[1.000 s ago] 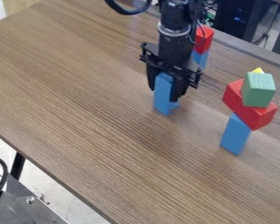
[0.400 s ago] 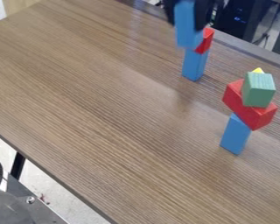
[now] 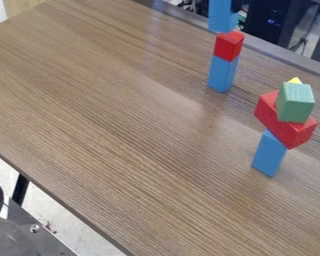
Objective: Put the blue block on top of the red cube
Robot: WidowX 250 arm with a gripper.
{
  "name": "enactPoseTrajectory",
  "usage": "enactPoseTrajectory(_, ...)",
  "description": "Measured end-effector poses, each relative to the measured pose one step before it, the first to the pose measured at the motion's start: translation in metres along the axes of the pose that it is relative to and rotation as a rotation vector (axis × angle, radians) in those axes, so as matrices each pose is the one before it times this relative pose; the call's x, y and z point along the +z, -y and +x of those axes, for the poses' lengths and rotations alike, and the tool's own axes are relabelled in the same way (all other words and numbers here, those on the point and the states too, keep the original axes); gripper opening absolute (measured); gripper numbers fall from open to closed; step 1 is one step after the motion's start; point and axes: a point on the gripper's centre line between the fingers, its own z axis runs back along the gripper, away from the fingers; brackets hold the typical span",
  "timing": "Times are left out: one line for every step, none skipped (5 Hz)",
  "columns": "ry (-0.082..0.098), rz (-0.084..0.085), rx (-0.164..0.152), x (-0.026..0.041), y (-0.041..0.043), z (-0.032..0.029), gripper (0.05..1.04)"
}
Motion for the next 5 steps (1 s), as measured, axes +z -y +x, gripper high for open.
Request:
enactPoseTrajectory(-0.0274,0.0303,-0.0025,-0.00980,0.00244,0.01352,0.589)
enactPoseTrajectory(-0.0054,-0.0013,-0.0065,0.00145,0.00426,0.00615,0.589)
enactPoseTrajectory(0.0060,-0.0034,0.0025,0.00315,0.00081,0.00177,0.588)
enactPoseTrajectory(0.0003,0.0105,-0.0014,-0.00195,-0.00117,0.00072,0.589)
enactPoseTrajectory(0.0065,0.0073,0.0020,-0.00101,-0.00122,0.00119,0.588)
